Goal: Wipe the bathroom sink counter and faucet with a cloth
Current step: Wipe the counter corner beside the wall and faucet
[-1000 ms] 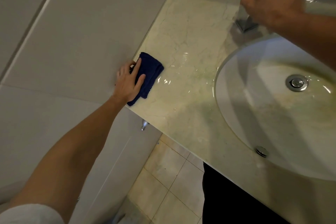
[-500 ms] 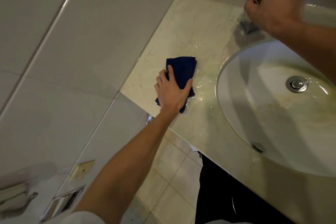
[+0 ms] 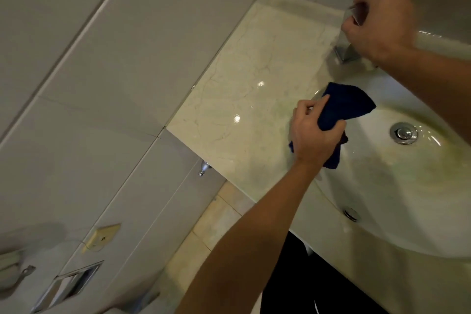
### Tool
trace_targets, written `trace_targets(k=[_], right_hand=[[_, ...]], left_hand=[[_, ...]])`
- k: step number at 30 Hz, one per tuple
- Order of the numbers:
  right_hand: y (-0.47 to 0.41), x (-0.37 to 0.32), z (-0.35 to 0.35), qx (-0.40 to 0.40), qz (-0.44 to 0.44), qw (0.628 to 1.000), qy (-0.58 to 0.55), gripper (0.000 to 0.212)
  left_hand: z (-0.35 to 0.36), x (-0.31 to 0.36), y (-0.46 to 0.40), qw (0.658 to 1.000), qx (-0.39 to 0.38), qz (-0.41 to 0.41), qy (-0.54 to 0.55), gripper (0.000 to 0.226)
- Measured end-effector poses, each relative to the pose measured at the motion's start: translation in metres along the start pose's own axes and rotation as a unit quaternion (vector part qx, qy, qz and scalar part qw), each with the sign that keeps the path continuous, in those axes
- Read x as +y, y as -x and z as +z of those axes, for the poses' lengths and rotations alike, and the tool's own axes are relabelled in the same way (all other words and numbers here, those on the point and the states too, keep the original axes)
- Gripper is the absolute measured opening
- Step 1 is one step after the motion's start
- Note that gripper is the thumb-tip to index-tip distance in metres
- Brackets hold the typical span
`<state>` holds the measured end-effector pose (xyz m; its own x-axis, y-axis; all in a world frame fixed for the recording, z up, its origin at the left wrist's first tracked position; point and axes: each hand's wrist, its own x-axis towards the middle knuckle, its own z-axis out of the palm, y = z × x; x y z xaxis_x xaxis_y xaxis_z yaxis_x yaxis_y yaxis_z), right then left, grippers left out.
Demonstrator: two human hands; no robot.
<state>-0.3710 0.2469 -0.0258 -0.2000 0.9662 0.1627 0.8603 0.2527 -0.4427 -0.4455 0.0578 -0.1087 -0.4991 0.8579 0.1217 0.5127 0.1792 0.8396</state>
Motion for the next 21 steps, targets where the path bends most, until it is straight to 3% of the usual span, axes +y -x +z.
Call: trace_targets(k=[3,6,8,11,14,17,19,21], right_hand=[[0.0,0.0,-0.001,-0.002,0.003,1.0,-0.006,0.045],[0.001,0.0,-0.004,-0.008,0.005,1.0,-0.01,0.044],[0.002,-0.002,-0.005,-0.005,0.002,1.0,-0.01,0.044],[0.001,-0.003,-0.005,0.001,0.006,1.0,-0.013,0.044],[0.001,-0.003,-0.003,0.001,0.007,1.0,-0.014,0.044],[0.001,-0.002,-0.001,0.004,0.007,1.0,-0.009,0.045],[0.001,-0.002,0.0,0.005,0.005,1.0,-0.009,0.045],[0.0,-0.002,-0.001,0.006,0.003,1.0,-0.014,0.045]], left_hand=[[-0.045,-0.001,-0.015,0.996,-0.005,-0.06,0.065,0.047],[-0.108,-0.023,-0.041,0.994,0.028,-0.087,0.053,0.037],[-0.149,-0.052,-0.062,0.994,0.033,-0.1,-0.017,0.031],[-0.195,-0.104,-0.092,0.974,-0.023,-0.145,-0.171,0.03],[-0.207,-0.131,-0.104,0.938,-0.039,-0.159,-0.306,0.063],[-0.196,-0.127,-0.099,0.87,-0.04,-0.105,-0.48,0.089],[-0.189,-0.124,-0.095,0.869,-0.063,-0.11,-0.478,0.088],[-0.191,-0.125,-0.099,0.881,-0.062,-0.107,-0.458,0.072]])
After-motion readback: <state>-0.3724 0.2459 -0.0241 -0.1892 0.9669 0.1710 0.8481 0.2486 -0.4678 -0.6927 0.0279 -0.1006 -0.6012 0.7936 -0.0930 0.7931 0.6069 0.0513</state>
